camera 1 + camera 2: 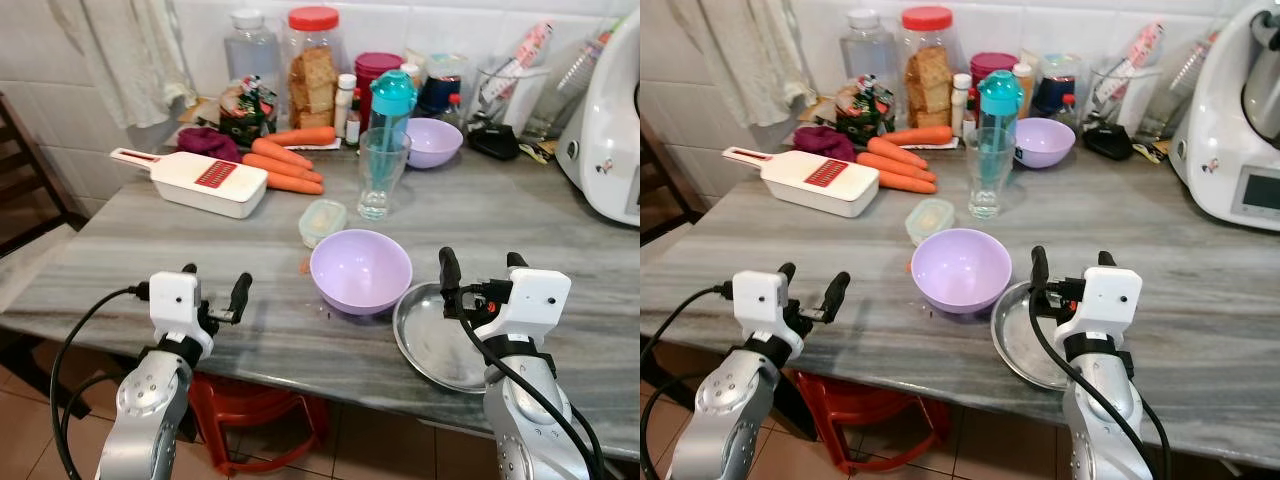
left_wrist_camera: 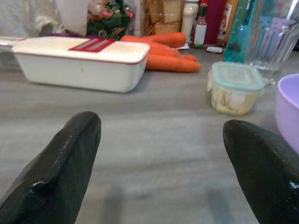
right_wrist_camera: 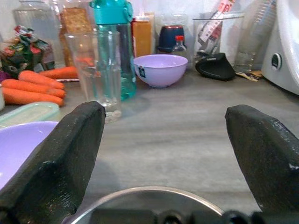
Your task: Setting the table
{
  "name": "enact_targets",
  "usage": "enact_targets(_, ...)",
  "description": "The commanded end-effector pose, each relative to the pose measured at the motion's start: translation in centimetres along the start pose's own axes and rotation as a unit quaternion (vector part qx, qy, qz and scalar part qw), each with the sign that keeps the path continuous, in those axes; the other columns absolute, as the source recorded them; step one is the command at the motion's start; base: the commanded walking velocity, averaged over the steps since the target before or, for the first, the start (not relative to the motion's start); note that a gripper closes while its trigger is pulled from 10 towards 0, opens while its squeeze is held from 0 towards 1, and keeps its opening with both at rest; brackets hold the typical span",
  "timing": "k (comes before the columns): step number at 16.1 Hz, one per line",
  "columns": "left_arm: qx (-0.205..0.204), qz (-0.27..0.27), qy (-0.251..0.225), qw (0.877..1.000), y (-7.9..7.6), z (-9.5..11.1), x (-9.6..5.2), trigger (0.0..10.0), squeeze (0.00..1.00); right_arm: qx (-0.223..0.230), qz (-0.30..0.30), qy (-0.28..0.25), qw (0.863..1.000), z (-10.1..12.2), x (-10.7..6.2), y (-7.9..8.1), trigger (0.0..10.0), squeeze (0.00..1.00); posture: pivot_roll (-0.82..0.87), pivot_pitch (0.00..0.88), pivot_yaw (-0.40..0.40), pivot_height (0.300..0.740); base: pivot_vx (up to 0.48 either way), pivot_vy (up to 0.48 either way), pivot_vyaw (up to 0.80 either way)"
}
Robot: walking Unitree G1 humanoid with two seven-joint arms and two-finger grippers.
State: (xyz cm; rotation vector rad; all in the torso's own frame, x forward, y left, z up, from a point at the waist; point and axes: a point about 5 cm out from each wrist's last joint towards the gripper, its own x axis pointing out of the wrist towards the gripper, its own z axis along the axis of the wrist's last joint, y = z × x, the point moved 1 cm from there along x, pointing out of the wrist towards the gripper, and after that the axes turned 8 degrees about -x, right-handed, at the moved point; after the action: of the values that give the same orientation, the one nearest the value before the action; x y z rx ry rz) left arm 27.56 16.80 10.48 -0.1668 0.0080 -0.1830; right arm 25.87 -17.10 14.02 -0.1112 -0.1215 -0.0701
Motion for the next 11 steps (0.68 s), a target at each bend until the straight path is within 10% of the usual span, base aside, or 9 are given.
enact_targets(1,0.008,0.003,0.002,1.000,0.09,-0.12,0.13,10.0,0.00,-0.002,0.000,0.001,1.000,-0.11,0.15,-0.02,10.0,0.00,0.00,0.000,0.015,0.740,0.000,0.000,0.00)
enact_targets(11,0.012,0.003,0.005,1.000,0.05,-0.17,0.43,10.0,0.00,0.022,0.004,0.010,1.000,-0.34,0.36,0.37,10.0,0.00,0.00,0.000,0.011,0.740,-0.271,0.000,0.00)
